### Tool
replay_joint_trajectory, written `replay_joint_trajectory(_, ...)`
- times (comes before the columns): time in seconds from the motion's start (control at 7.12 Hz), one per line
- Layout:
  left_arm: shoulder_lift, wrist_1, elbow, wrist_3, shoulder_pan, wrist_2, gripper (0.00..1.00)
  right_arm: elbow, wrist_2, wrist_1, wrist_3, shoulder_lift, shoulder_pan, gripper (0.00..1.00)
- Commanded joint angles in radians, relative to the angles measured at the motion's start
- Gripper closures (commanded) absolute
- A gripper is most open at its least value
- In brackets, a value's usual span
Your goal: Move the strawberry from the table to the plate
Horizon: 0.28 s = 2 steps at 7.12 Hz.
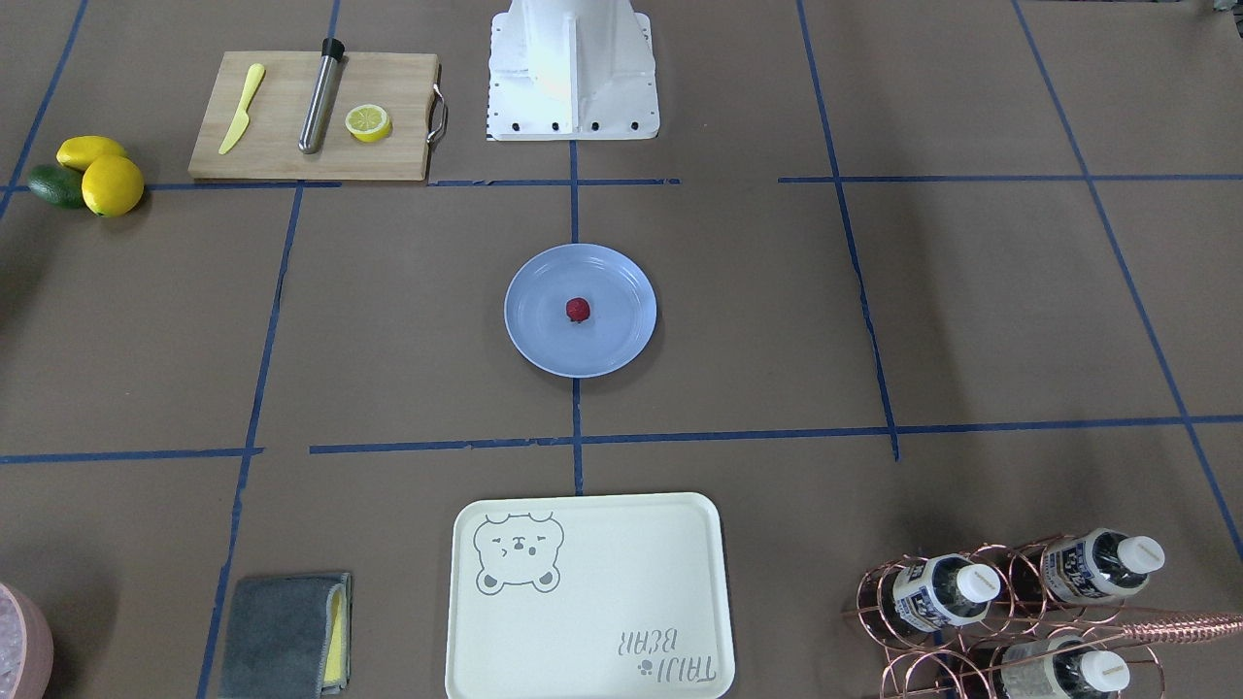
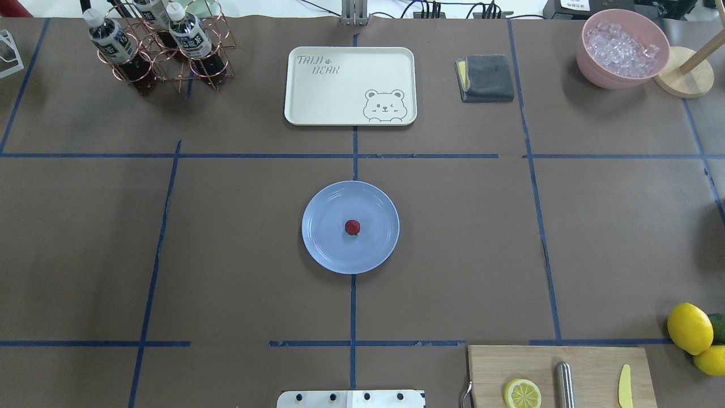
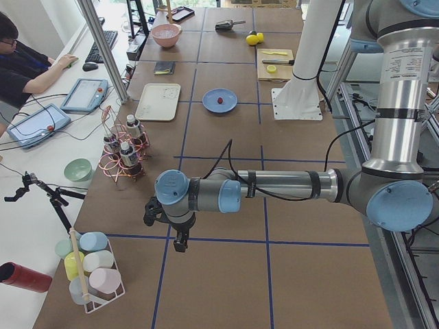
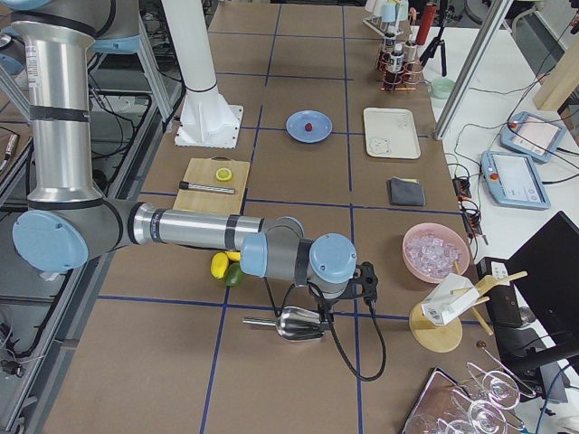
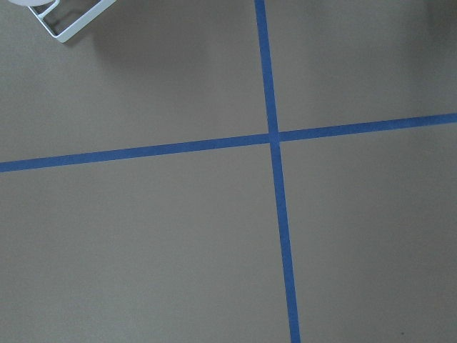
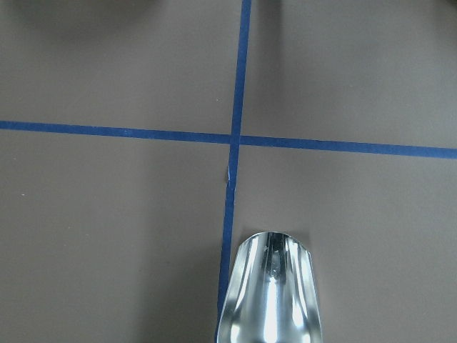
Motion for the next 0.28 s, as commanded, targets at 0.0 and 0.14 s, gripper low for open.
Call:
replay_joint_trajectory(0.0, -0.001, 0.0, -0.001, -0.001, 0.0, 0.0, 0.0, 0.003, 0.001, 0.0, 0.0, 0.001, 0.0, 0.0)
replay_joint_trajectory(0.14, -0.001, 0.0, -0.001, -0.001, 0.0, -0.001, 0.0, 0.009, 0.003, -0.001, 0.001, 0.001, 0.0, 0.0)
